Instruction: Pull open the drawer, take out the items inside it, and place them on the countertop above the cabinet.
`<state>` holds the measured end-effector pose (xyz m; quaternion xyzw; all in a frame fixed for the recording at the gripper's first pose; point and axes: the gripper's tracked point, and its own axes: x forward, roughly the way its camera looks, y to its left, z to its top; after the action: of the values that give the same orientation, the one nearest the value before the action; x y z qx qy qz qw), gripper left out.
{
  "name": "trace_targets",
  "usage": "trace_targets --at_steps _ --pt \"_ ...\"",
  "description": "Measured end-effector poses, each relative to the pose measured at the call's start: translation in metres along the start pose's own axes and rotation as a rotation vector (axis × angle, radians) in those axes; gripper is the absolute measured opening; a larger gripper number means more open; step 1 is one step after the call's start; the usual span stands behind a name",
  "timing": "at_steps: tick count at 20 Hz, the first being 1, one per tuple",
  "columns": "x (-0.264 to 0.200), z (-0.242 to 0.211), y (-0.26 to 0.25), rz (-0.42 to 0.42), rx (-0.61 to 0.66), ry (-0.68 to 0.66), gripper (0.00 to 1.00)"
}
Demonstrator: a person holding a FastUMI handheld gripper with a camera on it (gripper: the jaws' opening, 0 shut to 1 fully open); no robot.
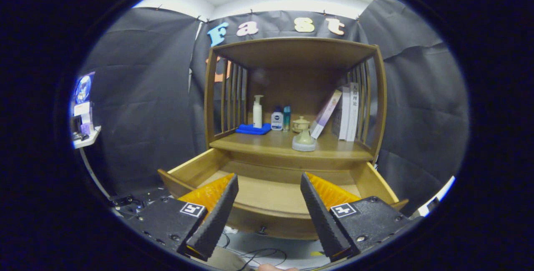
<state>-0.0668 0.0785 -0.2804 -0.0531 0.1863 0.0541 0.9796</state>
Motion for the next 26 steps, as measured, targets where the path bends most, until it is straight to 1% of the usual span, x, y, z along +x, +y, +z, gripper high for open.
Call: trace_targets --at_steps 2,6,9,11,13,20,23,26 --pt "-0.005 -0.016 0.002 -0.026 0.012 0.013 0.95" --pt "-0.016 -0.056 0.014 -0.017 0.013 0.081 0.95" --pt "-0.013 -0.087 0.016 -0.021 0.028 0.16 0.97" --pt "-0.006 -0.103 0.012 -0.047 0.041 0.208 0.98" --pt "-0.001 -0.115 0.011 -0.056 0.064 0.249 0.98" --pt "0.02 -0.112 -0.002 -0.132 0.116 0.235 0.98" --pt "0.022 -0.112 -0.002 -0.18 0.091 0.237 0.97" --pt "0.029 -0.109 -0.006 -0.221 0.101 0.239 0.97"
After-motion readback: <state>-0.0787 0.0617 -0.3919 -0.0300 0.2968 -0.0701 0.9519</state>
